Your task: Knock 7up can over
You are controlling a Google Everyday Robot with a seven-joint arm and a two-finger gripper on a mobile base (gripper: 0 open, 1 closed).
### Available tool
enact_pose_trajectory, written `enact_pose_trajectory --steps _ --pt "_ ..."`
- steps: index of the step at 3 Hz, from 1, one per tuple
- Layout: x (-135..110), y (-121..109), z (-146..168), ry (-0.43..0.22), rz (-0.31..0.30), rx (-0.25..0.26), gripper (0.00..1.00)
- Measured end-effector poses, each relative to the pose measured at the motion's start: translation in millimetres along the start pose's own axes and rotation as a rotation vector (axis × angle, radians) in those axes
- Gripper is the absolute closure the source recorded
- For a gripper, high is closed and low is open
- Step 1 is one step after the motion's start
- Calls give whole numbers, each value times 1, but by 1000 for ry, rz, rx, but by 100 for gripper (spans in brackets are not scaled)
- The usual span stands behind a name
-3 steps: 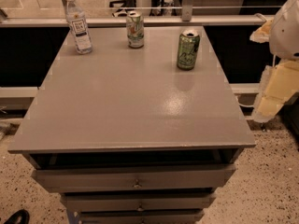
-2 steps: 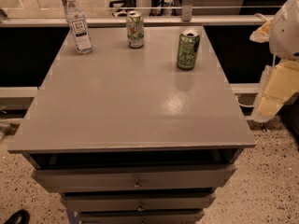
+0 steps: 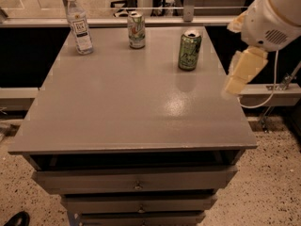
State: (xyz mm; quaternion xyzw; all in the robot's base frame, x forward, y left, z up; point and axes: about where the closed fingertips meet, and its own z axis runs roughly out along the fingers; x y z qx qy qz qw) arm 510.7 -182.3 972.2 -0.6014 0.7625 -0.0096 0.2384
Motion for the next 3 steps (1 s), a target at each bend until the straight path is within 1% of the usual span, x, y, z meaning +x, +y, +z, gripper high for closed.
enact_pose_trajectory --steps 1,2,3 --pt "-46 -31 43 -126 -6 0 0" --pt "-95 -52 71 -235 -10 21 0" --pt "-95 -52 71 -235 -10 21 0"
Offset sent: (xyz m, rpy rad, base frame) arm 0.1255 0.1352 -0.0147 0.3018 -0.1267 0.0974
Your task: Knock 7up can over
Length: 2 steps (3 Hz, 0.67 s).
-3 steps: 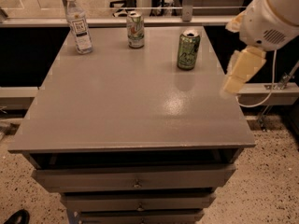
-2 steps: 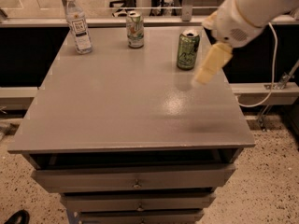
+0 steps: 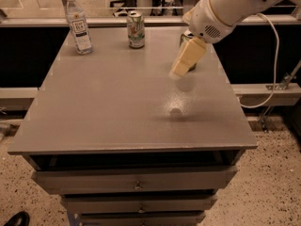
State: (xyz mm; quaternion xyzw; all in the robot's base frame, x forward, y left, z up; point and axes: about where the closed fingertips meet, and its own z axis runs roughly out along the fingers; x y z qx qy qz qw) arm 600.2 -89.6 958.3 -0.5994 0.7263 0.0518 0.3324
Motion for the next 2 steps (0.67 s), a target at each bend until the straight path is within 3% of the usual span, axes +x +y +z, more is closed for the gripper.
enact_pose_trajectory --steps 2 --pt "-10 -30 38 -102 33 76 0"
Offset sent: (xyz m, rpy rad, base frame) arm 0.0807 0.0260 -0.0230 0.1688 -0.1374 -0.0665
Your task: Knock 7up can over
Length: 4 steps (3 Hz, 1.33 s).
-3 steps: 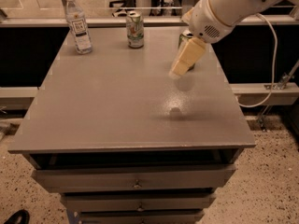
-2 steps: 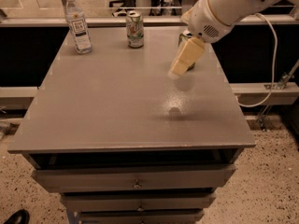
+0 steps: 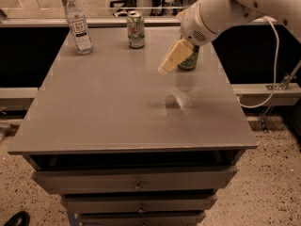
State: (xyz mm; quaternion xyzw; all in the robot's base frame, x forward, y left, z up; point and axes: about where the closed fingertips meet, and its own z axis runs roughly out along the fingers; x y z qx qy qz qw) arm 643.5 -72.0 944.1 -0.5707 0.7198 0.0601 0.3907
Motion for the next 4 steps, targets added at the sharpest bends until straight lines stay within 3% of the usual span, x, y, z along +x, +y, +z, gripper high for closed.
enact_pose_trajectory --steps 2,4 --pt "-23 -72 83 -133 53 96 0" --pt "-42 -132 147 -186 125 173 0"
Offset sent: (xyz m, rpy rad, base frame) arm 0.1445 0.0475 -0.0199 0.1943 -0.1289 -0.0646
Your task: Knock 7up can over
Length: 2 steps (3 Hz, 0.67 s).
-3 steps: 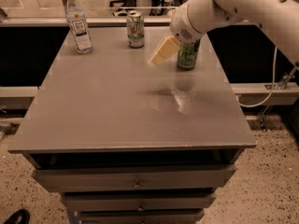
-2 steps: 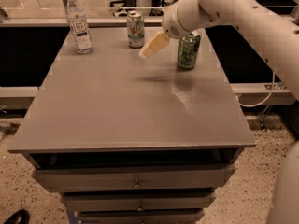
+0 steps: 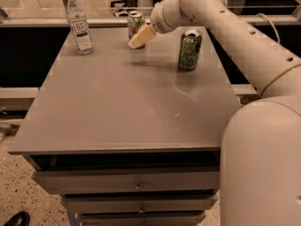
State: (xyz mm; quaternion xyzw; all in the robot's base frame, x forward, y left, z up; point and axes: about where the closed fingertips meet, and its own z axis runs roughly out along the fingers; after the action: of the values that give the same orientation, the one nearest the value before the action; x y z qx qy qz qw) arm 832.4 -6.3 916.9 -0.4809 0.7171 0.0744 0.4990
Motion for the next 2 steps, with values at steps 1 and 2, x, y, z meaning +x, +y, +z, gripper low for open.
enact_pose_trajectory --steps 1,2 --pt "3 -14 23 -4 41 15 0" --pt "3 -17 42 -23 92 -11 0"
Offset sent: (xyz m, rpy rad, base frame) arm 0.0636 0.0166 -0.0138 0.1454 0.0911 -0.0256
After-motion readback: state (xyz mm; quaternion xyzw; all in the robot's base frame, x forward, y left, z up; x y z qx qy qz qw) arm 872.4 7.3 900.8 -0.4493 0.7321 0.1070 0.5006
